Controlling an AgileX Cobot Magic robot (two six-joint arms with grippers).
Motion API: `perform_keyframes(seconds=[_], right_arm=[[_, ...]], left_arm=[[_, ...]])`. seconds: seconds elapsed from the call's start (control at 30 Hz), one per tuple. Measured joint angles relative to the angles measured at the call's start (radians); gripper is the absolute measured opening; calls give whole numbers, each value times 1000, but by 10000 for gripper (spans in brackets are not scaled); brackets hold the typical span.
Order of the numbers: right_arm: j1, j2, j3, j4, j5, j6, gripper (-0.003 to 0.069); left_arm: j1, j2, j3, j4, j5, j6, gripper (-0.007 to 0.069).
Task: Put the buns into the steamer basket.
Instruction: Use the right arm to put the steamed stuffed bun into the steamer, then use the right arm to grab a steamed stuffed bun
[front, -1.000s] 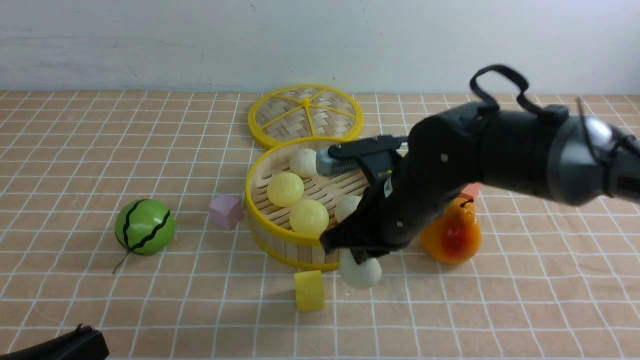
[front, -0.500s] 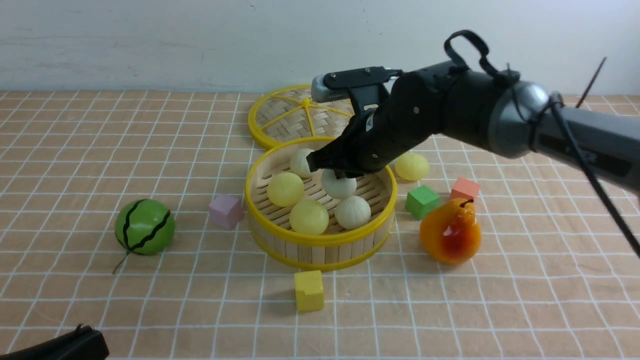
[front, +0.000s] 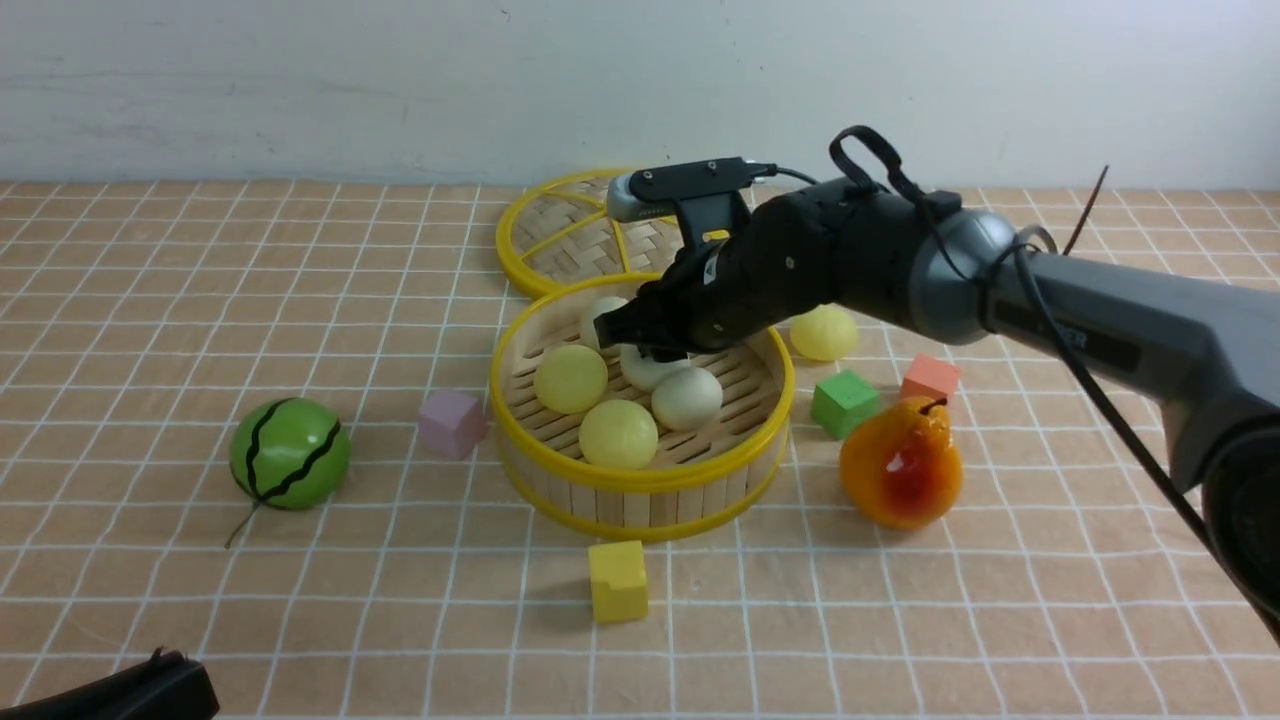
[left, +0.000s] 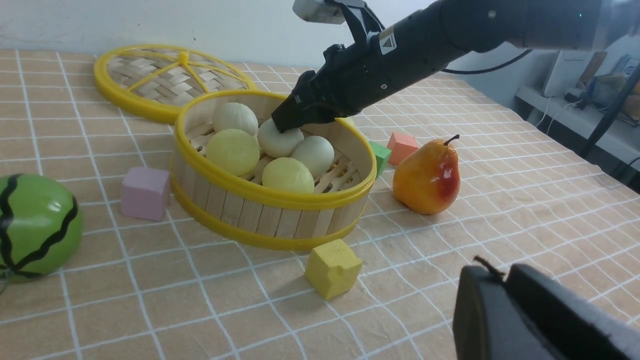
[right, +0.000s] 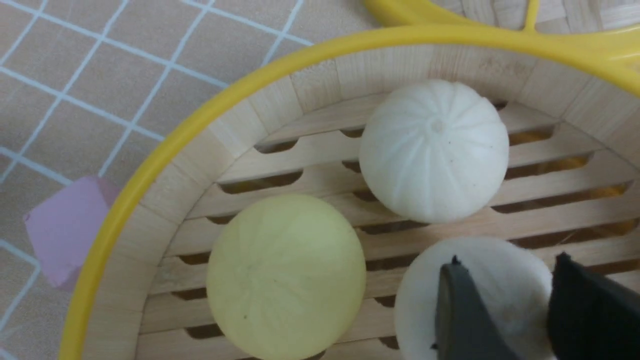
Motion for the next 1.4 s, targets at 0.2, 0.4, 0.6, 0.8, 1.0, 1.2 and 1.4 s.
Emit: perform_keyframes(seconds=[0.2,0.4,0.6,0.8,1.0,1.2,1.4], right_arm=[[0,-49,0,0,65,0,426],[0,-142,-5,-33,171,0,444],[-6,-143,-4,-233,297,52,358],[-78,-143,-7,-282,350,118,311],[-172,-90,-64,-170,348,75,307],[-223,6,-137,-100,348,36,307],[-229,37,-182,-91,303,35,307]], left_arm=[[0,0,0,0,0,0,56],[0,0,0,0,0,0,57],[0,0,0,0,0,0,61],[0,0,0,0,0,0,71],[0,0,0,0,0,0,74],[0,0,0,0,1,0,82],[0,0,0,0,1,0,90]])
